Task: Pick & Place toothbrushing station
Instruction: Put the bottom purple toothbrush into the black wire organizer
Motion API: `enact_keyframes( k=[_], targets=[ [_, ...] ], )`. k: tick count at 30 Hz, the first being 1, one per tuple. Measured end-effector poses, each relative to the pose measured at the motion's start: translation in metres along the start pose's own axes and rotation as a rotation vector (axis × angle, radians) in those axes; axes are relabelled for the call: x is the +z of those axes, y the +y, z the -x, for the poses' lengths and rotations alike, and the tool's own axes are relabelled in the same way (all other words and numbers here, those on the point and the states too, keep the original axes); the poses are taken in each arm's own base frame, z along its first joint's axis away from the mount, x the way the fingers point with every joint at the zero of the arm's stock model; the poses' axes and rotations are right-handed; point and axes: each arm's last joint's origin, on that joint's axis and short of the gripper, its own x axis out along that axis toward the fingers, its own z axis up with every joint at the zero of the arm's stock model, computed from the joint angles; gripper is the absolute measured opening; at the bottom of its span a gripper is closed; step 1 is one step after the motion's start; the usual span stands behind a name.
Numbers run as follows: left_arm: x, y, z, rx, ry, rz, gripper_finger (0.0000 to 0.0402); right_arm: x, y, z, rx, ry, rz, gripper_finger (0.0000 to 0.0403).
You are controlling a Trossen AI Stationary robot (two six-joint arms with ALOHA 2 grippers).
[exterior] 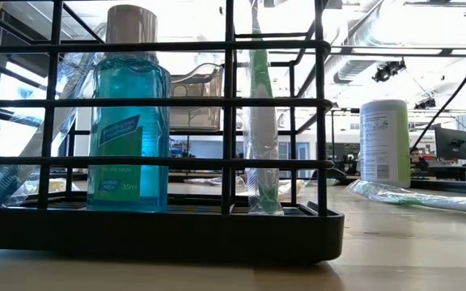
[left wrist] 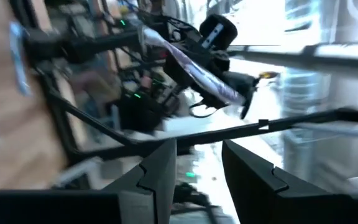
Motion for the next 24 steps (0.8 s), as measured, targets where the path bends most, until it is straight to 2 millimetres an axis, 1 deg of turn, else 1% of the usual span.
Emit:
enact_keyframes(
  k=[4,8,10,13,18,22,24],
  targets=[
    [0.01,0.0,-0.012,-0.064,-0.003,0.089,0.0129,0.007,-0.007,-0.002,-0.054,-0.046,0.114,0.0003],
    [0.019,-0.002,-0.027,-0.131,-0.012,0.094,0.0129,0.013,-0.012,-0.003,-0.101,-0.085,0.21,0.0003],
    [0.022,-0.005,-0.036,-0.135,0.016,0.092,0.0129,0.016,-0.013,-0.003,-0.116,-0.096,0.256,0.0003],
    [0.024,-0.01,-0.052,-0.148,0.081,0.094,0.0129,0.02,-0.011,-0.007,-0.161,-0.076,0.332,0.0003],
    [0.029,-0.019,-0.074,-0.169,0.146,0.085,0.0129,0.025,-0.001,-0.019,-0.186,-0.032,0.463,0.0003],
    [0.036,-0.019,-0.084,-0.165,0.176,0.078,0.0129,0.028,0.005,-0.025,-0.197,-0.011,0.512,0.0003],
    [0.04,-0.016,-0.085,-0.141,0.181,0.096,0.0129,0.029,0.006,-0.024,-0.203,-0.013,0.524,0.0003]
  ],
)
